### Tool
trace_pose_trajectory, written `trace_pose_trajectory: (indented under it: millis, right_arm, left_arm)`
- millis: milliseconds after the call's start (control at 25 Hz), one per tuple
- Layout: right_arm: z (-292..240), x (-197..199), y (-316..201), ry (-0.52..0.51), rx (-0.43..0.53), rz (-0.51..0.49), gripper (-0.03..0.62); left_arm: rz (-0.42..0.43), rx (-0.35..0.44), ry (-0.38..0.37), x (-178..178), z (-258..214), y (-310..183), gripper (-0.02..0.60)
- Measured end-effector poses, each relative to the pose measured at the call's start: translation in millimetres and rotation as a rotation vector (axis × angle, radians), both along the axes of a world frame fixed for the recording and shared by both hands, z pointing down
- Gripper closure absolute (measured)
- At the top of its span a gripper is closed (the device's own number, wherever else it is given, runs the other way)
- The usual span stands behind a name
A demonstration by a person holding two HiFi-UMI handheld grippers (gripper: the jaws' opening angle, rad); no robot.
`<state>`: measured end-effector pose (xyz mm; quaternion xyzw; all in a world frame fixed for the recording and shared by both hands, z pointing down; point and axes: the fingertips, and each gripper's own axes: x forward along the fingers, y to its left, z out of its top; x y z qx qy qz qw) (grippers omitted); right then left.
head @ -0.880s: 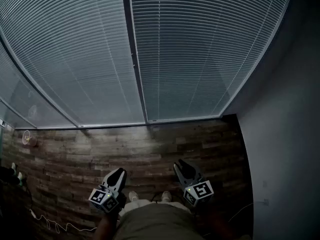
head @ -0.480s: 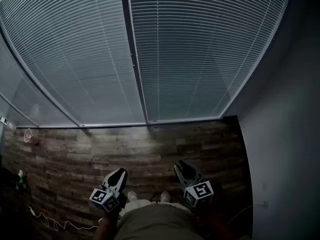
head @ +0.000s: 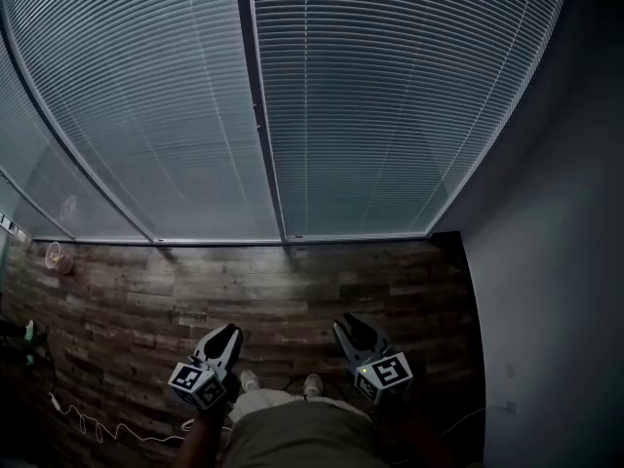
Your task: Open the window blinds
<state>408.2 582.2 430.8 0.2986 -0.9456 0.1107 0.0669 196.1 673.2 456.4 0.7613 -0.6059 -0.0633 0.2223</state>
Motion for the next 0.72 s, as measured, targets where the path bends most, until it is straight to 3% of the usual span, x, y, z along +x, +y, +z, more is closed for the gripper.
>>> trace_pose_trajectory:
  millis: [400,720]
  right_arm:
    - [-7.0,11.1,4.2,-0.007,0.004,-0.007,0.496]
    - [-11.4,-23.0,-3.8,-0.008,0.004,-0.012,0.496]
  left_arm:
    - [-0.036,-0.009,0.005,5.8,-1.1,13.8,0.508]
    - [-0.052,-0.015,0.024,-32.0,5.4,11.5,0.508]
